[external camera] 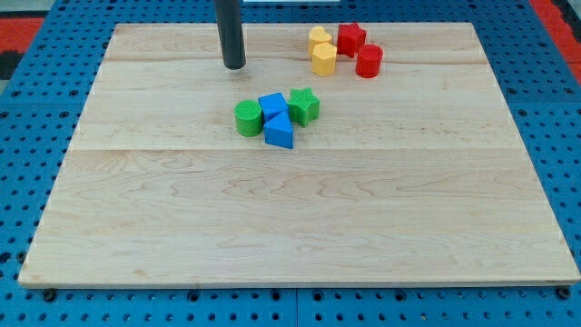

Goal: Move the green blocks and blue cube towards the left center of the board in a horizontal line

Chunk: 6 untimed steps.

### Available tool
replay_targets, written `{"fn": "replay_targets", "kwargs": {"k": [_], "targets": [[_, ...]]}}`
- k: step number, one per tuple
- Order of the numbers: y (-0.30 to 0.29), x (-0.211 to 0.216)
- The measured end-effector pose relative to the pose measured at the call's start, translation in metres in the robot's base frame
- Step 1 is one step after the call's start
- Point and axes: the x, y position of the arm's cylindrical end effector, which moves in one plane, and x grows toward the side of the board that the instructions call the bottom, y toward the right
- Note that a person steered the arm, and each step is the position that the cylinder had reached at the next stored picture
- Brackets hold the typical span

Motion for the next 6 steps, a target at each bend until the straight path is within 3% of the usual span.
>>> {"fn": "replay_targets", "kwargs": {"k": [2,3,4,6], "targets": [[0.120,0.046],[0.135,0.117],[0.031,0.120],[-0.039,0.099]]}}
